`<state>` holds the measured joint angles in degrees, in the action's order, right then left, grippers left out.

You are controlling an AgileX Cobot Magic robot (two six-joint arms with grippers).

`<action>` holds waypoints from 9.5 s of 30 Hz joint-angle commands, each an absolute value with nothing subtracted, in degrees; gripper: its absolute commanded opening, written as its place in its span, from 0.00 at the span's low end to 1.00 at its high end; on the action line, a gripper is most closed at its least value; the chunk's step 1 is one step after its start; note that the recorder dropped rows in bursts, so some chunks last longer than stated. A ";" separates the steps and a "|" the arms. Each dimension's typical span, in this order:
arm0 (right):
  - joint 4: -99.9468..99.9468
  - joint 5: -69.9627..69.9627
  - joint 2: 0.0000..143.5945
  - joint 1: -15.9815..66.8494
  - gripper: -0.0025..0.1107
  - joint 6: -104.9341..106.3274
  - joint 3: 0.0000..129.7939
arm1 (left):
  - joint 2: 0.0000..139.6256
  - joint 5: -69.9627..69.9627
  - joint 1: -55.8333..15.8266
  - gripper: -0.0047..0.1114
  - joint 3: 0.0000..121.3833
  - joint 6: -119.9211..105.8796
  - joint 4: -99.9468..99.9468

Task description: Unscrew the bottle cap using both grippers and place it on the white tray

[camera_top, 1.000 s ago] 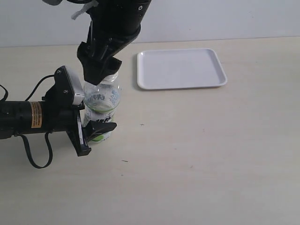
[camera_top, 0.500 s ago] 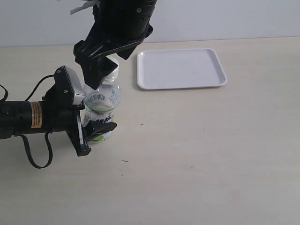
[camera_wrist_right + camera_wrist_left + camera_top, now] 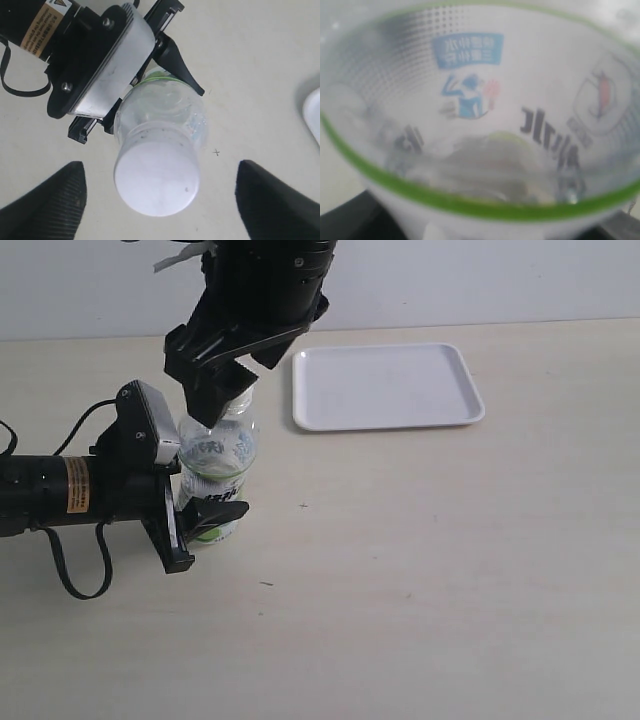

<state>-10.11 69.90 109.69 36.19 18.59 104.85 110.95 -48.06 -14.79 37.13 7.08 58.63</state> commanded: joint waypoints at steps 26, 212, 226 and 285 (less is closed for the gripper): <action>-10.97 68.44 109.42 36.33 0.02 77.76 105.04 | 110.46 -50.31 -14.97 0.04 37.45 7.54 57.85; -5.43 41.88 99.84 15.03 0.56 10.43 91.86 | 109.86 -68.68 -8.44 0.66 21.37 0.00 50.17; -5.65 29.88 70.49 15.03 0.19 12.60 58.25 | 99.27 -69.96 -8.44 0.41 13.10 0.00 41.57; -13.56 7.76 27.75 15.03 0.02 8.90 19.64 | 0.00 -6.72 -8.54 0.04 0.00 32.30 26.99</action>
<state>-13.58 7.88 28.07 15.27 8.91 19.82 0.33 -7.07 -8.61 0.17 31.78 27.01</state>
